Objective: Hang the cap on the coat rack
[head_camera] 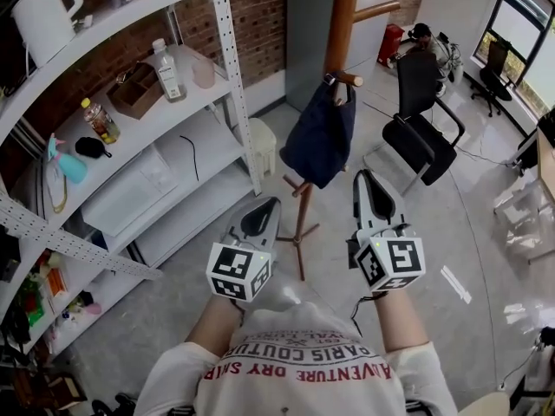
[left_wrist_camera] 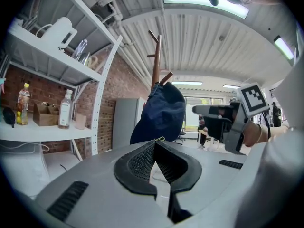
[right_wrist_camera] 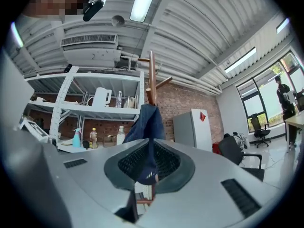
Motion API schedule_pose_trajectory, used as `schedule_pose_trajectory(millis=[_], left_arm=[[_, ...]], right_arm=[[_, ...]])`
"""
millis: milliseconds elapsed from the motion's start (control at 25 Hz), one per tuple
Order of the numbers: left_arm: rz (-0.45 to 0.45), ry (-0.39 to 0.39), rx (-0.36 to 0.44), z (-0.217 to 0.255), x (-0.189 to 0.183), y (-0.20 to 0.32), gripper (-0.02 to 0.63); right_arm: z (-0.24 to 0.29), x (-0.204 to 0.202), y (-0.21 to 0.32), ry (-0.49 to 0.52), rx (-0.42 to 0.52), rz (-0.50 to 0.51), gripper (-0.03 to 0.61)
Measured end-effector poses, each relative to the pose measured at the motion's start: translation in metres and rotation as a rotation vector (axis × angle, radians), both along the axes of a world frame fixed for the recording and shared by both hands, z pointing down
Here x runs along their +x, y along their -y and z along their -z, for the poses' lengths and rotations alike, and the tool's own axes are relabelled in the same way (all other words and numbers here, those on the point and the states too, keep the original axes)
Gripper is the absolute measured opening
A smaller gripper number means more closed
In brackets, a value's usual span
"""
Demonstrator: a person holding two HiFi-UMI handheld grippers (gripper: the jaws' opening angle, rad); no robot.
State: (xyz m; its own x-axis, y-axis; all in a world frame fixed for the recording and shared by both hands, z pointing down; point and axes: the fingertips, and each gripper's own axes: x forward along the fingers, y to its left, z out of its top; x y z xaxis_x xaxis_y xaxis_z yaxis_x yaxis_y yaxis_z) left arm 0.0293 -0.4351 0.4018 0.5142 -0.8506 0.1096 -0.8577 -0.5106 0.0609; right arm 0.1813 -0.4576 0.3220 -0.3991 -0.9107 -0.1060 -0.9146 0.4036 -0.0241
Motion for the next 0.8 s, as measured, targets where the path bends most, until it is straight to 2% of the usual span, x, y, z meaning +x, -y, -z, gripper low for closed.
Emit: schedule_pose_trajectory(millis=[120,240,560,800], left_arm=[[-0.015,0.0,0.009,0.002,0.007,0.0,0.006],[-0.028,-0.002,0.013,0.002,0.013,-0.001,0.006],[-0.031,-0.005,0.006,-0.006,0.018,0.0,0.006],[-0.008,-0.012,0.011,-0.007,0.012,0.004,0.006]], right_arm=[[-0.039,0.004,-0.01,0.011,-0.086,-0.001,0.022],[-0.067,0.008,-0.019,0.016,-0.133,-0.014,0.015],[-0.091,0.006,-0.026,0.007,-0.158,-0.017,0.014],[-0.089,-0.009,-0.022,-0.05,-0.141,0.019,0.014]])
